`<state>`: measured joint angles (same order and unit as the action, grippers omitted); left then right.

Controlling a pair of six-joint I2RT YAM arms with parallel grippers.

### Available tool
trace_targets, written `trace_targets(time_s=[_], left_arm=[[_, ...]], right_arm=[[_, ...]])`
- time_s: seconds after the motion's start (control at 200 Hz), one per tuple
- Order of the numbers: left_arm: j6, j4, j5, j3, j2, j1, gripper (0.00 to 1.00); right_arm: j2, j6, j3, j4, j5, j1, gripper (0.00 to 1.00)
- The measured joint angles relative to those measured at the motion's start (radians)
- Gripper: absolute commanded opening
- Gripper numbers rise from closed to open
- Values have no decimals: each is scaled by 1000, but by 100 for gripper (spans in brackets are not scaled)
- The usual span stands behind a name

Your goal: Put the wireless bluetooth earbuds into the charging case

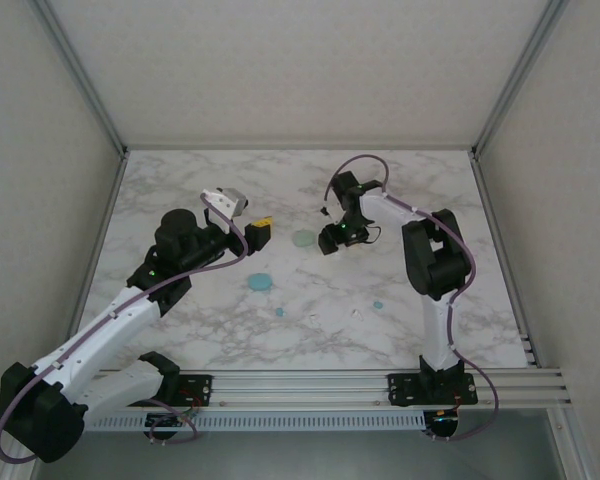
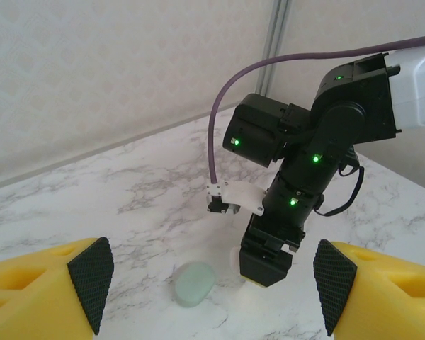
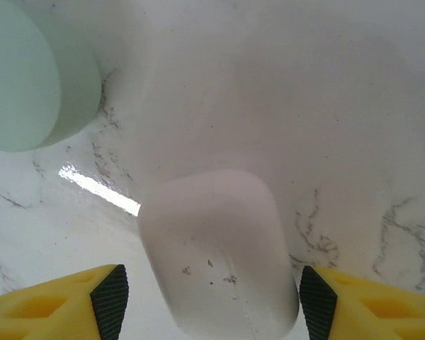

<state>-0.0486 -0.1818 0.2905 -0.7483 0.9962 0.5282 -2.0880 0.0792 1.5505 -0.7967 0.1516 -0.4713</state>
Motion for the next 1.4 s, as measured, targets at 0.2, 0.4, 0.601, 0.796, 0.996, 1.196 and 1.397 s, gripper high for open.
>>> trace_targets(time_s=[0.2,0.4,0.601,0.796,0.996,1.196,1.397], left_arm=[[0,0,0,0,0,0,77],[0,-1,1,-1,6,0,77],[0,0,5,-6,18,0,77],[19,14,0,-19,21,-1,76],[129,71,-3,-106,95,-27,77],[238,99,69,-168,159,-33,78],[290,120,248,-292,245,-23,78]], right_arm=[[-9,47,2,2,-48,-14,60],[-8,89,-21,37,-95,-29,59],[-8,106,-21,40,-152,-49,46],[19,108,-55,76,-154,-53,42],[269,105,-229,172,-112,-68,40],[700,145,-393,396,-66,-106,39],[914,294,-549,611,-43,-163,38]])
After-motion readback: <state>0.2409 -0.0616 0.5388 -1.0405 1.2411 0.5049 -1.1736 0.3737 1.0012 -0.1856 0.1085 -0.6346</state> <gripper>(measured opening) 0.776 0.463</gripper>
